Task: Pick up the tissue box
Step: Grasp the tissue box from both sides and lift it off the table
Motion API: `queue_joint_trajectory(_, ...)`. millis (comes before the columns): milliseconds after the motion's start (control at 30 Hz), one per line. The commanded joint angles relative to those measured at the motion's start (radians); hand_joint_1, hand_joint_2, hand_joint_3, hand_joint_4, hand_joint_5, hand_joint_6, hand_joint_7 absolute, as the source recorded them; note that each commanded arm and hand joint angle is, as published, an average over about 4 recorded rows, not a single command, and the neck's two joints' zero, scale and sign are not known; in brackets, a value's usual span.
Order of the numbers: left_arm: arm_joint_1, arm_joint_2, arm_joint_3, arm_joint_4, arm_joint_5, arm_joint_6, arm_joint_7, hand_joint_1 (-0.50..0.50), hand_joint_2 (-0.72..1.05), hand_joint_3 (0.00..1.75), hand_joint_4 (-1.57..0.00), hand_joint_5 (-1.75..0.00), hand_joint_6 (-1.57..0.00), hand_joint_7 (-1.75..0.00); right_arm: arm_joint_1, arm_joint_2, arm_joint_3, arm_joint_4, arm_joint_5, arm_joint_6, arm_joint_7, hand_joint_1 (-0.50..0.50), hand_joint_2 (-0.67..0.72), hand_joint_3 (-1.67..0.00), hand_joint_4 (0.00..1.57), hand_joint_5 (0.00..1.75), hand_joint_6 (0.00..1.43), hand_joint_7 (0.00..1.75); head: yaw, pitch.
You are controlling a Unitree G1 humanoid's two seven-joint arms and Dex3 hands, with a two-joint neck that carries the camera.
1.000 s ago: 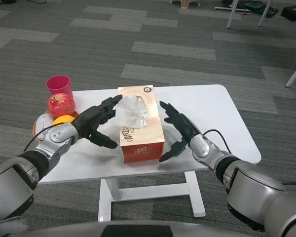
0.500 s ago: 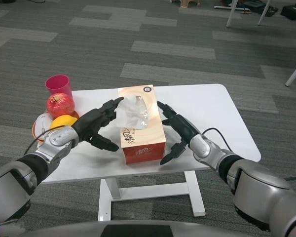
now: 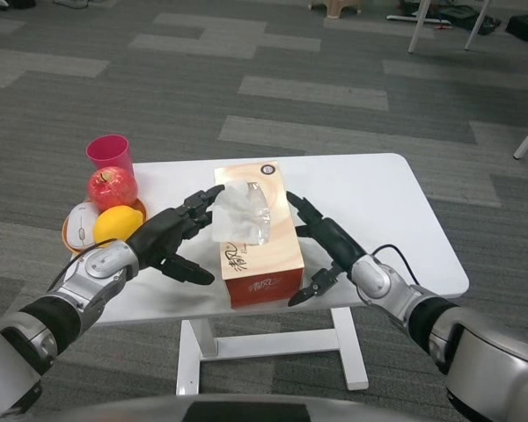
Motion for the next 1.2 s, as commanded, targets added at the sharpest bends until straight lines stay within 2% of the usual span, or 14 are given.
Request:
queue_joint_trajectory(33,0.021,-0.013,0.002,-0.036,0.026,-0.007,-0.022,0.5,0.69,0.02,0.0,-0.51,0.0,0.0,0.05,-0.012,-0.026,-0.058,-0.011,-0.025,0.029,-0.42,-0.16,-0.24,0.11,0.34,0.0,0.14,0.002,-0.005)
queue_joint_trajectory(200,0.034,-0.004,0.01,-0.057,0.029,-0.004,-0.022,0.5,0.69,0.0,0.0,-0.51,0.0,0.0,0.123,-0.048,-0.082,-0.141,-0.012,-0.028,0.037,-0.42,-0.22,-0.24,0.09,0.29,0.0,0.14,0.005,-0.016)
queue_joint_trajectory(333,0.043,0.0,0.019,-0.071,0.03,-0.001,-0.023,0.5,0.69,0.0,0.0,-0.51,0.0,0.0,0.162,-0.064,-0.115,-0.19,-0.014,-0.03,0.04,-0.42,-0.22,-0.24,0.06,0.29,0.0,0.14,0.003,-0.022)
queue_joint_trajectory(433,0.054,0.005,0.031,-0.082,0.031,0.003,-0.023,0.5,0.69,0.02,0.0,-0.51,0.0,0.0,0.203,-0.077,-0.148,-0.234,-0.015,-0.03,0.039,-0.42,-0.24,-0.18,0.05,0.29,0.0,0.14,0.001,-0.024)
queue_joint_trajectory(533,0.059,0.007,0.047,-0.081,0.029,0.009,-0.024,0.5,0.69,0.04,0.0,-0.51,0.0,0.0,0.223,-0.07,-0.186,-0.24,-0.015,-0.039,0.037,-0.42,-0.24,-0.16,0.04,0.29,0.0,0.14,0.0,-0.022)
queue_joint_trajectory(767,0.06,0.006,0.085,-0.077,0.023,0.01,-0.024,0.5,0.69,0.02,0.0,-0.51,0.0,0.0,0.224,-0.041,-0.226,-0.189,-0.013,-0.053,0.022,-0.42,-0.16,-0.16,0.11,0.27,0.0,0.12,-0.001,-0.02)
queue_joint_trajectory(800,0.062,0.006,0.093,-0.077,0.023,0.01,-0.024,0.5,0.69,0.02,0.0,-0.51,0.0,0.0,0.223,-0.037,-0.236,-0.181,-0.012,-0.053,0.019,-0.42,-0.16,-0.16,0.15,0.24,0.0,0.1,-0.001,-0.019)
queue_joint_trajectory(867,0.067,0.007,0.106,-0.077,0.023,0.01,-0.024,0.5,0.69,0.0,0.0,-0.51,0.0,0.0,0.223,-0.03,-0.252,-0.171,-0.012,-0.053,0.014,-0.42,-0.16,-0.16,0.36,0.24,0.01,0.07,-0.002,-0.016)
queue_joint_trajectory(900,0.069,0.007,0.112,-0.077,0.023,0.01,-0.024,0.5,0.69,0.0,0.0,-0.51,0.0,0.0,0.223,-0.025,-0.263,-0.168,-0.011,-0.053,0.012,-0.41,-0.19,-0.16,0.56,0.27,0.07,0.09,-0.002,-0.015)
queue_joint_trajectory(933,0.071,0.007,0.116,-0.077,0.023,0.01,-0.024,0.5,0.69,0.02,0.0,-0.51,0.0,0.0,0.223,-0.023,-0.268,-0.166,-0.01,-0.054,0.012,-0.4,-0.22,-0.16,0.74,0.32,0.18,0.1,-0.003,-0.013)
queue_joint_trajectory(1000,0.074,0.007,0.124,-0.077,0.023,0.01,-0.024,0.5,0.69,0.02,0.0,-0.51,0.0,0.0,0.223,-0.018,-0.28,-0.165,-0.01,-0.058,0.012,-0.38,-0.29,-0.16,1.0,0.41,0.48,0.17,-0.004,-0.01)
queue_joint_trajectory(1033,0.075,0.007,0.126,-0.077,0.023,0.01,-0.024,0.5,0.69,0.04,0.0,-0.51,0.0,0.0,0.224,-0.018,-0.283,-0.164,-0.01,-0.059,0.013,-0.38,-0.29,-0.16,1.04,0.46,0.59,0.19,-0.005,-0.009)
queue_joint_trajectory(1067,0.076,0.007,0.128,-0.077,0.023,0.009,-0.024,0.5,0.69,0.04,0.0,-0.51,0.0,0.0,0.224,-0.018,-0.286,-0.164,-0.01,-0.06,0.013,-0.39,-0.29,-0.16,1.05,0.48,0.64,0.23,-0.004,-0.008)
queue_joint_trajectory(1200,0.082,0.01,0.136,-0.077,0.024,0.009,-0.024,0.5,0.69,0.07,0.0,-0.51,0.0,0.0,0.227,-0.016,-0.303,-0.16,-0.01,-0.06,0.012,-0.42,-0.29,-0.16,0.98,0.48,0.6,0.28,-0.003,-0.006)
